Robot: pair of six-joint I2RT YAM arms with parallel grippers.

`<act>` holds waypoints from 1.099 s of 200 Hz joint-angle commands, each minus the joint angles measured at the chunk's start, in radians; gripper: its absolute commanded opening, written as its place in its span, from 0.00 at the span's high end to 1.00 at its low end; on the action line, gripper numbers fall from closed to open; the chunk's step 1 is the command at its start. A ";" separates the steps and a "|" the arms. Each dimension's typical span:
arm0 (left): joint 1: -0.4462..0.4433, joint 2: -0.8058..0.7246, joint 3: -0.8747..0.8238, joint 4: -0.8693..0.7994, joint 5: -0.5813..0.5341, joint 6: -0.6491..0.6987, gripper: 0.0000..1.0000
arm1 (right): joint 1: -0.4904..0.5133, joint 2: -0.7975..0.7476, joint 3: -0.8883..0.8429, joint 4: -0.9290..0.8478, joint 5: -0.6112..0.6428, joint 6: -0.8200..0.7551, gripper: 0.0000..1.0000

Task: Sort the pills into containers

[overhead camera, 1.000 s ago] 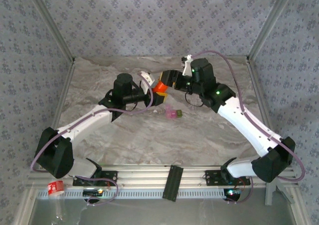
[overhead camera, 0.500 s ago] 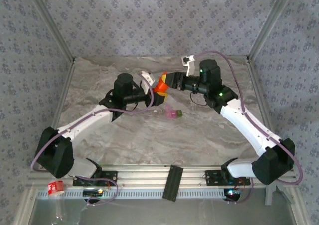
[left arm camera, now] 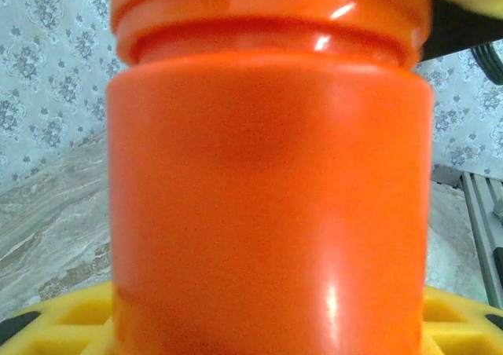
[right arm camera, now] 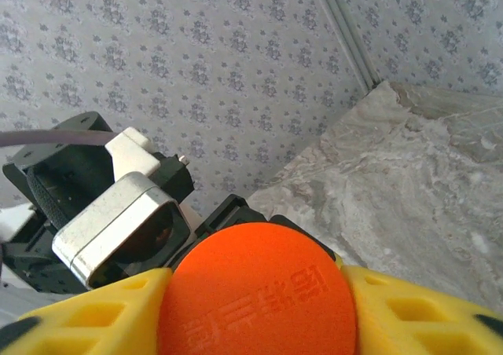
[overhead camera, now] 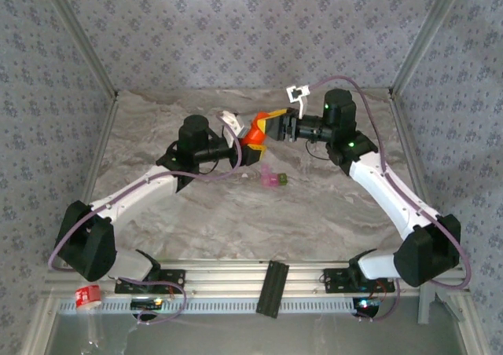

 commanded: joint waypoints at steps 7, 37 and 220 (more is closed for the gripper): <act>0.007 -0.026 0.018 0.005 -0.011 -0.009 1.00 | -0.006 -0.044 0.002 0.064 0.023 0.063 0.18; 0.008 -0.024 0.022 -0.003 -0.025 0.001 1.00 | 0.011 -0.109 0.013 -0.045 0.242 0.181 0.13; 0.002 0.010 0.034 -0.003 -0.028 -0.002 1.00 | 0.233 -0.046 0.077 -0.200 0.726 0.317 0.30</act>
